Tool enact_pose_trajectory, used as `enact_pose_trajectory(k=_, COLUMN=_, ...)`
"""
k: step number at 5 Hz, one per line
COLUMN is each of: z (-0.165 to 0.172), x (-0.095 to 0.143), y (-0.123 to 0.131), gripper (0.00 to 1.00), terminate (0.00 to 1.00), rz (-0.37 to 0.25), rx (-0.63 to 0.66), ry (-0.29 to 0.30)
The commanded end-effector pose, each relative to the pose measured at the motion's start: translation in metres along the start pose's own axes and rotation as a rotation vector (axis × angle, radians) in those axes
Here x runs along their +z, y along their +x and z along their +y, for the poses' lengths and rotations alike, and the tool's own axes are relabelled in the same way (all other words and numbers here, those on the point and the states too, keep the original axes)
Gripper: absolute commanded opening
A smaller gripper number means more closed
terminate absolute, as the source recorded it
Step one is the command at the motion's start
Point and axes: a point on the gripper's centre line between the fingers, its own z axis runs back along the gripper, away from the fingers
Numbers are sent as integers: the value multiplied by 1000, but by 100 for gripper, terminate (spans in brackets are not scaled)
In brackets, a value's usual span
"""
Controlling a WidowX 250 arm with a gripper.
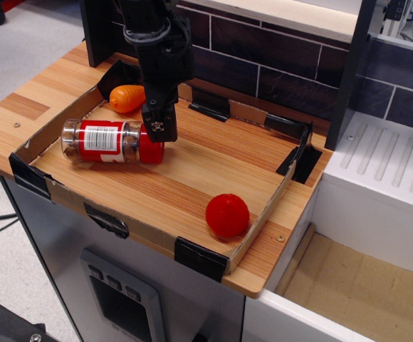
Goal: Upright basil bottle
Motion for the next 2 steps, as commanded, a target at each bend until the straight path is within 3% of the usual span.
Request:
enact_pose_trajectory(k=1, z=12, x=-10, y=4, gripper=100, terminate=0, rz=28, rx=10, ry=39)
enact_pose_trajectory(k=2, z=8, x=-21, y=1, gripper=100, terminate=0, rz=38, rx=3, ry=0)
